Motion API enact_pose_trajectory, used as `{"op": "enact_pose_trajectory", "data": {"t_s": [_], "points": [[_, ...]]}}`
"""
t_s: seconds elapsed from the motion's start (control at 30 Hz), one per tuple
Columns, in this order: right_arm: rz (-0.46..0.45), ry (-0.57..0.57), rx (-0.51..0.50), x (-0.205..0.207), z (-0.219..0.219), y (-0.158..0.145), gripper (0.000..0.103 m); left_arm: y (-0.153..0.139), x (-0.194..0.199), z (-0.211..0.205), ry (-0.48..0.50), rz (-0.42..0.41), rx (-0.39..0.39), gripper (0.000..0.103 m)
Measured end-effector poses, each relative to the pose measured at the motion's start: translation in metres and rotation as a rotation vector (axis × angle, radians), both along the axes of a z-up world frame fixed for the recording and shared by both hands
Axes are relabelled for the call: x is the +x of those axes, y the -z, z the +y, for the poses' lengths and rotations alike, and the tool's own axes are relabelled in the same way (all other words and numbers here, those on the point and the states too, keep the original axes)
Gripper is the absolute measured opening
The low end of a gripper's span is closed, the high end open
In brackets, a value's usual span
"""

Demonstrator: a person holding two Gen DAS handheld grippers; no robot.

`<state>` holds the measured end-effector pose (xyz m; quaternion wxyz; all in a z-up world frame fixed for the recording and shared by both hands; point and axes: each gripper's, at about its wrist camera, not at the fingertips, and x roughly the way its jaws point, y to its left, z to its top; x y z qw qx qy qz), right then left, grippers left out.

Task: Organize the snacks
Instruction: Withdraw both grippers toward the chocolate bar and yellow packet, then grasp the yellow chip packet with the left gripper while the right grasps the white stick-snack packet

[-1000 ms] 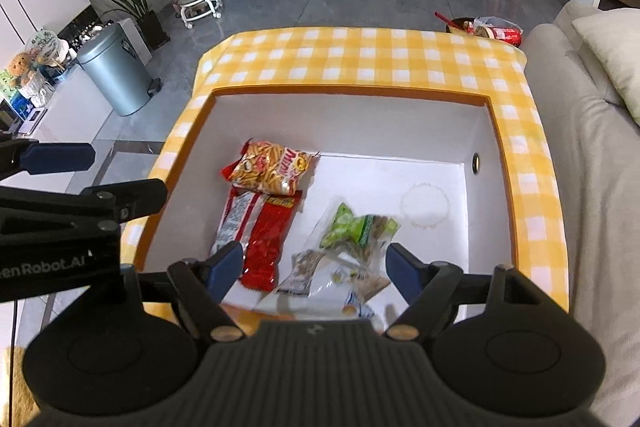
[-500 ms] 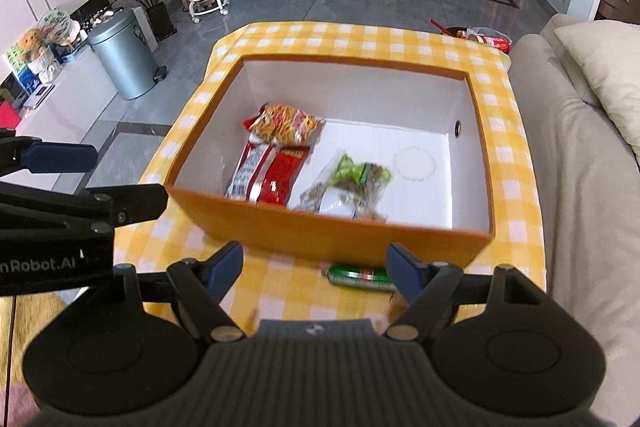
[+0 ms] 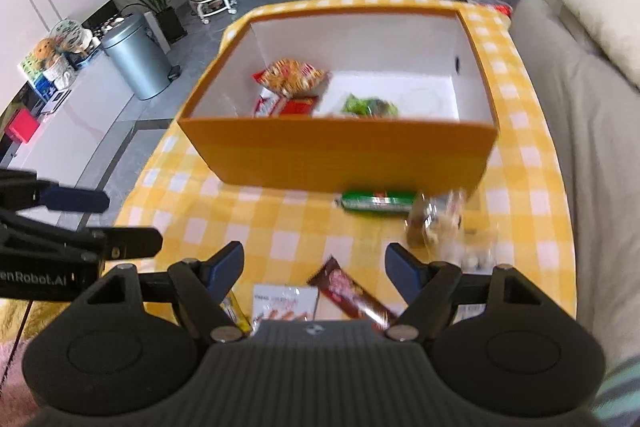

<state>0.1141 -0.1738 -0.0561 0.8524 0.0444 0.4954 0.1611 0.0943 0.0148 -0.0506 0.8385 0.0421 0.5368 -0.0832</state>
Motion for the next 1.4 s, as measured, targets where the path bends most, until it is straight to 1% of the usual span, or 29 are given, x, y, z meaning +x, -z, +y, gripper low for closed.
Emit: {"op": "enact_pose_trajectory", "data": {"t_s": [0.03,0.13,0.23,0.33,0.43,0.5,0.6,0.7,0.8,0.87,0.9,1.0,1.13,1.2,1.27,1.37,1.4], "points": [[0.014,0.004,-0.002,-0.003,0.001,0.005,0.070,0.005,-0.001,0.001,-0.011,0.016,-0.002,0.085],[0.065,-0.007,-0.008,-0.009,0.008,0.024,0.069,0.017,-0.001,0.005,-0.033,0.054,0.001,0.085],[0.134,-0.047,-0.034,-0.014,0.024,0.046,0.069,0.031,0.001,0.010,-0.059,0.090,0.027,0.085],[0.182,-0.103,-0.065,-0.020,0.043,0.065,0.069,0.041,0.001,0.017,-0.093,0.118,0.028,0.085],[0.197,-0.140,-0.097,-0.021,0.056,0.079,0.069,0.047,0.003,0.023,-0.118,0.141,0.019,0.085],[0.204,-0.146,-0.118,-0.019,0.062,0.087,0.069,0.051,0.004,0.026,-0.131,0.154,0.015,0.085],[0.232,-0.149,-0.117,-0.016,0.066,0.099,0.069,0.055,0.004,0.027,-0.143,0.170,-0.002,0.085],[0.240,-0.158,-0.132,-0.016,0.072,0.106,0.069,0.060,0.006,0.027,-0.159,0.188,-0.017,0.085],[0.212,-0.182,-0.169,-0.017,0.078,0.106,0.068,0.065,0.007,0.025,-0.171,0.205,-0.028,0.085],[0.190,-0.194,-0.202,-0.019,0.082,0.106,0.057,0.069,0.007,0.024,-0.178,0.219,-0.037,0.085],[0.185,-0.191,-0.203,-0.019,0.081,0.105,0.054,0.071,0.008,0.023,-0.184,0.227,-0.044,0.085],[0.193,-0.164,-0.186,-0.014,0.072,0.104,0.052,0.077,0.008,0.023,-0.212,0.252,-0.072,0.085],[0.194,-0.126,-0.175,-0.007,0.058,0.105,0.051,0.091,0.010,0.028,-0.305,0.302,-0.118,0.085],[0.193,-0.106,-0.171,-0.003,0.052,0.106,0.051,0.098,0.012,0.031,-0.377,0.322,-0.135,0.085],[0.193,-0.095,-0.158,0.000,0.047,0.106,0.051,0.103,0.012,0.033,-0.442,0.319,-0.158,0.085],[0.191,-0.097,-0.147,0.000,0.045,0.106,0.052,0.106,0.013,0.033,-0.509,0.303,-0.183,0.085],[0.188,-0.100,-0.148,0.000,0.046,0.106,0.052,0.107,0.013,0.031,-0.523,0.303,-0.178,0.085]]}}
